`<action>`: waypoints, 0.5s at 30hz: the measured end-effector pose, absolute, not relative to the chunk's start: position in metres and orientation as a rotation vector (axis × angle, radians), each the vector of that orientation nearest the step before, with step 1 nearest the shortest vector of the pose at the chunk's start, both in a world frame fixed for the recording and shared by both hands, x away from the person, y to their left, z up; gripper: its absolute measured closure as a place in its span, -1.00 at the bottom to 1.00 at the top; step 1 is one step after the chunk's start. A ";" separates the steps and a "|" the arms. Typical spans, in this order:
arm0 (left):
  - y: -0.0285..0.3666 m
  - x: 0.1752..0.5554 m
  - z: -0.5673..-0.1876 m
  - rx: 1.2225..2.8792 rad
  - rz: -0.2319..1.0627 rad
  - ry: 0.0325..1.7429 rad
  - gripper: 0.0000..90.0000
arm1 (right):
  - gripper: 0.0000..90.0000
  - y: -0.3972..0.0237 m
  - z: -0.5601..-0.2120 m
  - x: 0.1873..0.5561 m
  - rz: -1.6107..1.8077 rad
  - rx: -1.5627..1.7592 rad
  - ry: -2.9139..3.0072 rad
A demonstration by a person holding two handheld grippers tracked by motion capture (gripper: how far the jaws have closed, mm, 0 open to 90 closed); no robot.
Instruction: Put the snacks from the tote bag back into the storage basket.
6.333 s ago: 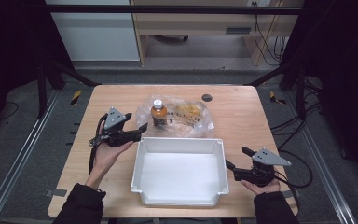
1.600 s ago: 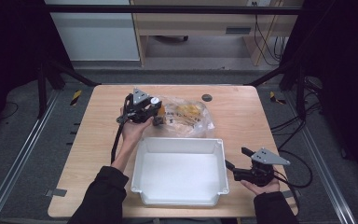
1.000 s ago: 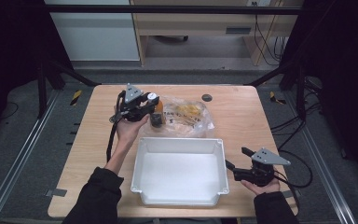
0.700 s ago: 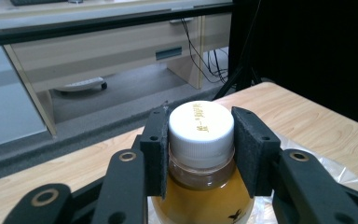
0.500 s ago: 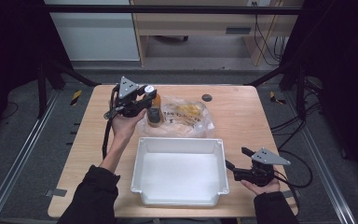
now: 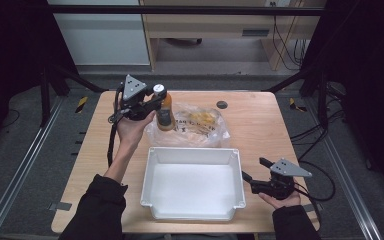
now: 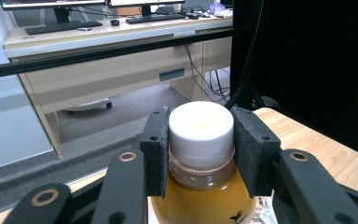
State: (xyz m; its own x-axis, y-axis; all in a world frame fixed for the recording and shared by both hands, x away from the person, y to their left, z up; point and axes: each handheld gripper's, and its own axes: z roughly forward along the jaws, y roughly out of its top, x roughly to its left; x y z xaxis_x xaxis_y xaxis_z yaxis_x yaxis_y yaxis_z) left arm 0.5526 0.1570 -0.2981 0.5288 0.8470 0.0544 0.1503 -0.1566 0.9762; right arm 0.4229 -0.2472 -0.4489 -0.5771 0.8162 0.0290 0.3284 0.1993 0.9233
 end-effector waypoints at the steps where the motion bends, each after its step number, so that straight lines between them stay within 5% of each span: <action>1: 0.158 0.550 -0.296 1.634 0.769 0.860 0.31 | -0.62 -0.247 -0.449 0.423 1.362 1.064 2.005; 15: 0.169 0.528 -0.285 1.617 0.784 0.844 0.31 | -0.62 -0.248 -0.449 0.423 1.363 1.064 2.001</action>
State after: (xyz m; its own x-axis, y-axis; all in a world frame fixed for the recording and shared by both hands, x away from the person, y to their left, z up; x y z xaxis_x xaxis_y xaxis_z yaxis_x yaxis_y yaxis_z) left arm 0.5280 0.1686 -0.2850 0.5280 0.8470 0.0621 0.1244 -0.1495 0.9809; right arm 0.4226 -0.2475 -0.4486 -0.5746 0.8179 0.0286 0.3261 0.1967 0.9246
